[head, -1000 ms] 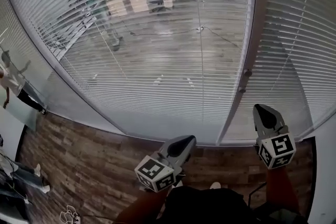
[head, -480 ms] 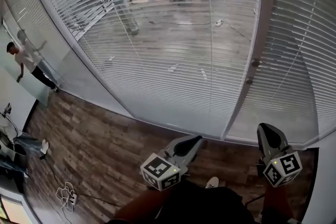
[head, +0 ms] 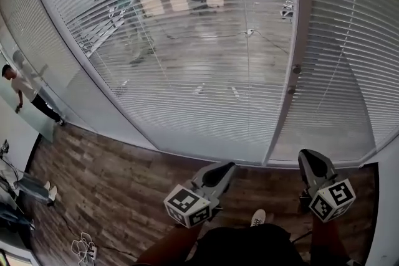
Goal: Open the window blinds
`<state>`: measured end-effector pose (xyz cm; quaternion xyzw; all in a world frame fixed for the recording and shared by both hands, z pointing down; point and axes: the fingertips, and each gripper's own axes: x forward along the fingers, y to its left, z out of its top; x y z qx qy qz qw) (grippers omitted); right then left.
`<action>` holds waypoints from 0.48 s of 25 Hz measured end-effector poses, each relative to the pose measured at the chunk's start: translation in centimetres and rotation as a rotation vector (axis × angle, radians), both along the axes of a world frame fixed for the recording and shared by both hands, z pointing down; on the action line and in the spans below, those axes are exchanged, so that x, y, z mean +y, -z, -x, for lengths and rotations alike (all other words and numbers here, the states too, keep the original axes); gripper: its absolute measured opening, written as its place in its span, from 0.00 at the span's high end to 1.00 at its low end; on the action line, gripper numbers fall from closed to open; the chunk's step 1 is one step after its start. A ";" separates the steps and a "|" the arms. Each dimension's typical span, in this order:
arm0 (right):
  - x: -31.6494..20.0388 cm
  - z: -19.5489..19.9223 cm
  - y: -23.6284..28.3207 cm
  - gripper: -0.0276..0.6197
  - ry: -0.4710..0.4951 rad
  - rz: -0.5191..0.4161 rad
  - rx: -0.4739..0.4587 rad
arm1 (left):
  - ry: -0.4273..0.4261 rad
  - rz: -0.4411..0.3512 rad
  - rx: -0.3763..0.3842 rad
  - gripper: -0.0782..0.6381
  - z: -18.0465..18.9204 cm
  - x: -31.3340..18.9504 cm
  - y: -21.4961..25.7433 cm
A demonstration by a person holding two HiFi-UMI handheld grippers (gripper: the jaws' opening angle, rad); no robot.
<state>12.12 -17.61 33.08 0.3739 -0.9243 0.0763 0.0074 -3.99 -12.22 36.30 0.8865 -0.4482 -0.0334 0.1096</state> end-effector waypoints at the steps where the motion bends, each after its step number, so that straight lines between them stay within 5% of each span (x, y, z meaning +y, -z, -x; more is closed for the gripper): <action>1: 0.8 0.5 -0.3 0.92 -0.007 0.012 -0.005 | -0.011 0.001 0.002 0.89 0.4 0.6 0.0; 12: 10.0 4.0 -3.5 0.92 -0.087 0.088 0.015 | -0.130 0.025 0.011 0.89 2.5 6.3 -2.0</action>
